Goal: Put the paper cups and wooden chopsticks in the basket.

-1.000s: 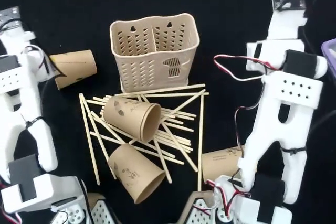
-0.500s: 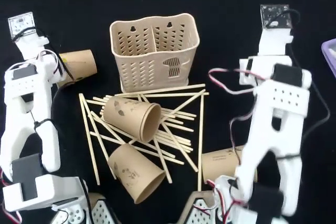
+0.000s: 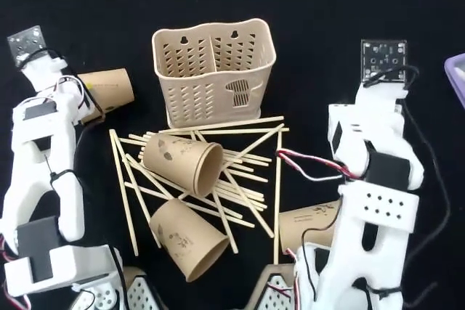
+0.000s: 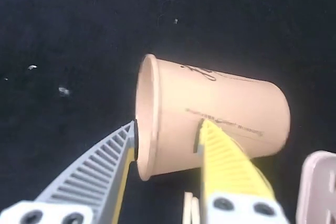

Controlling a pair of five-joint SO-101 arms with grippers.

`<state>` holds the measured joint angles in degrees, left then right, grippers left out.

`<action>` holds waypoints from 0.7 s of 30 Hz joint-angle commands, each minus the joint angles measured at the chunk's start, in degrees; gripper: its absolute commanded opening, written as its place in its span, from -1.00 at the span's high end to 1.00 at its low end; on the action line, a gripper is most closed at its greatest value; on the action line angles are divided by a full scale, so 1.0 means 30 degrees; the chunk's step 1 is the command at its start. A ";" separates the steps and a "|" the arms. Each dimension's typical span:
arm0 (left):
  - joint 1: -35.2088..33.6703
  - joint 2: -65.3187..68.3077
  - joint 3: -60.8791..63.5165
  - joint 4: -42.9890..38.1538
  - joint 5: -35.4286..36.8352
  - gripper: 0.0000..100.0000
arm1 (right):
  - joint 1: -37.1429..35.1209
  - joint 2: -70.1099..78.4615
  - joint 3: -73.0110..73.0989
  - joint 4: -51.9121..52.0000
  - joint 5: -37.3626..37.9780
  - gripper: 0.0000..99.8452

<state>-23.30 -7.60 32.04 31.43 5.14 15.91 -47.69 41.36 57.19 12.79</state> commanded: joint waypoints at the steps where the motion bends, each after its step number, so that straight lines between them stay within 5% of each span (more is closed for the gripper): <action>1: 0.0894 -0.0234 0.0513 -0.0176 0.0176 0.84 | 0.0176 -0.0659 0.0132 -0.0645 0.0176 0.49; 12: 0.1187 -0.0293 0.1158 -0.0029 0.0234 0.93 | 0.0234 -0.0718 0.0425 -0.0615 0.0176 0.49; 21: 0.1451 -0.1201 -0.0484 0.3194 0.0293 0.94 | 0.0147 -0.0689 0.0982 -0.0674 0.0176 0.49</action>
<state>-20.31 -8.66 32.75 36.53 5.49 16.00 -47.78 44.62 56.66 12.79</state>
